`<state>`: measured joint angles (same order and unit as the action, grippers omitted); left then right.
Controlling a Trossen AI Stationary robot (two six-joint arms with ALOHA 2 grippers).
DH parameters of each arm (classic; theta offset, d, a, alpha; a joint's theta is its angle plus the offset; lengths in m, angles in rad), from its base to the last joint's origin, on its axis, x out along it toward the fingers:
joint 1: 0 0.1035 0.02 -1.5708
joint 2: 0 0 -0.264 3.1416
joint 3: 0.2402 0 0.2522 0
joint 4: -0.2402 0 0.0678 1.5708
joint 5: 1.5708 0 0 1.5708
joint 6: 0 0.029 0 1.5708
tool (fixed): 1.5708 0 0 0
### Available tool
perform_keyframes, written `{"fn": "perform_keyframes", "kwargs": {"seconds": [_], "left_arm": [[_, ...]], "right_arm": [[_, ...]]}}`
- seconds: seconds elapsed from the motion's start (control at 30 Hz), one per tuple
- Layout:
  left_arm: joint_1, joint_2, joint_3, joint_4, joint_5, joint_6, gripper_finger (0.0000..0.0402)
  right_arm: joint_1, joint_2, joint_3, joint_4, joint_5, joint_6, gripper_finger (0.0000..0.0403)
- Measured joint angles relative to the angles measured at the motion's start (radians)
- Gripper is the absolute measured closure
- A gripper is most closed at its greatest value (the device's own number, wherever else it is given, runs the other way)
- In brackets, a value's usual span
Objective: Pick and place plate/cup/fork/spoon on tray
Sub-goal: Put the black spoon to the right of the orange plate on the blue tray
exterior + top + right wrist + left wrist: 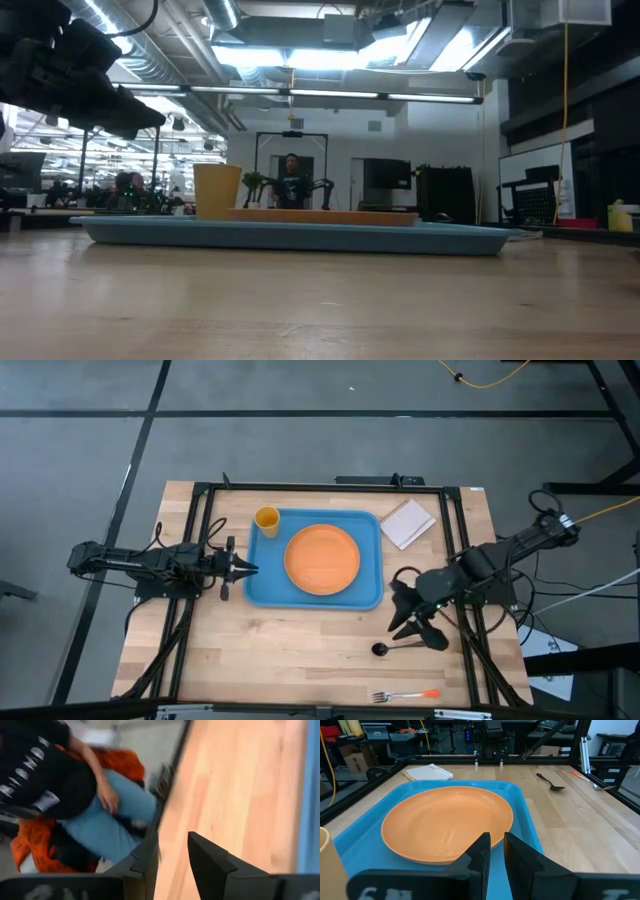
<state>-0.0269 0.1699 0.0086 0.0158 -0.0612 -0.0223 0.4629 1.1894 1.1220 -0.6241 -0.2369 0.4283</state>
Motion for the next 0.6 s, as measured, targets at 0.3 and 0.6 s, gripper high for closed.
{"fn": "perform_keyframes", "kwargs": {"seconds": [0.3,0.6], "left_arm": [[0.0,0.0,0.0,0.0,0.0,0.0,0.0354],[0.0,0.0,0.0,0.0,0.0,0.0,0.0354]], "right_arm": [[0.0,0.048,-0.007,-0.107,0.024,0.092,0.0293],[-0.001,0.054,-0.093,-0.107,0.185,0.219,0.0293]]}}
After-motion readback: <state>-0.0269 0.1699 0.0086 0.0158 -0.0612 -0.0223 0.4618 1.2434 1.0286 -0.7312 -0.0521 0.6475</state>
